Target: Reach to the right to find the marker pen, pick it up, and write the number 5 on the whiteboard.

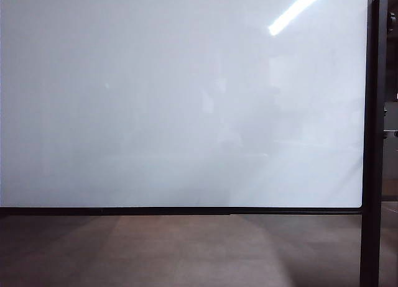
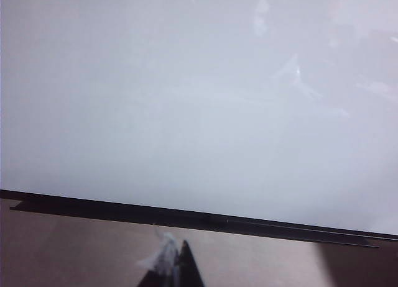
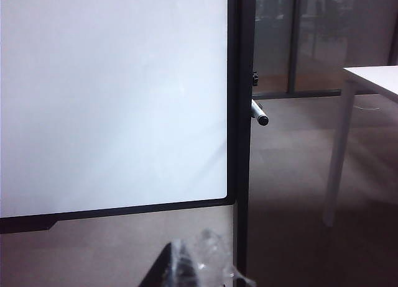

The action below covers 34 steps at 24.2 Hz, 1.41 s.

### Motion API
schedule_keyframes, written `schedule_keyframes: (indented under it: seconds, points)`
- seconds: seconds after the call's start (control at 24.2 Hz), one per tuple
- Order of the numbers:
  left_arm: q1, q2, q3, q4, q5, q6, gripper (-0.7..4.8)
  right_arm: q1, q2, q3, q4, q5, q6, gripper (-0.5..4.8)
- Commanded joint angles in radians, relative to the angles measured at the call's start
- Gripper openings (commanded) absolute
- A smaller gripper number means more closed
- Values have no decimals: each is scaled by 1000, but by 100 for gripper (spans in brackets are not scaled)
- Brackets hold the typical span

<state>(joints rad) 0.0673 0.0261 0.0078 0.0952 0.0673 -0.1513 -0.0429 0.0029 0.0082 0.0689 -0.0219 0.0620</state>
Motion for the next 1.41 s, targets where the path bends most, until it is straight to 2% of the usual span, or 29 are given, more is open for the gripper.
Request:
schedule_keyframes:
  seconds: [0.04,0.29,0.37,0.45,0.58,0.66,0.74,0.83,1.03,1.2,1.41]
  points:
    - [1,0,3,18,-2,-2,-5,2,-1,-3,10,1,-3,-1]
    - [1,0,21,64,0,-3,-5,2,-1,23,26,-2,3,-1]
    - [1,1,87,21,0,-2,-5,2,-1,94,15,-3,33,0]
    - [1,5,187,-51,0,17,-5,2,5,205,-40,-3,32,101]
    - [1,68,323,-64,5,21,-5,1,90,367,-64,-4,14,122]
    - [0,122,383,-64,9,19,-5,2,150,436,-54,-6,-3,215]
    - [-9,188,446,-64,29,21,-5,2,220,509,-64,-20,-2,377]
    - [-30,256,518,-63,22,27,-5,2,298,572,-53,-22,-3,467]
    - [-112,442,695,-72,12,68,-5,-1,504,653,105,-21,-55,479]
    - [-224,572,808,-71,-2,71,-5,-26,649,670,199,-34,-84,479]
    - [-398,708,918,-79,-23,250,-5,-56,804,669,266,-67,-66,479]
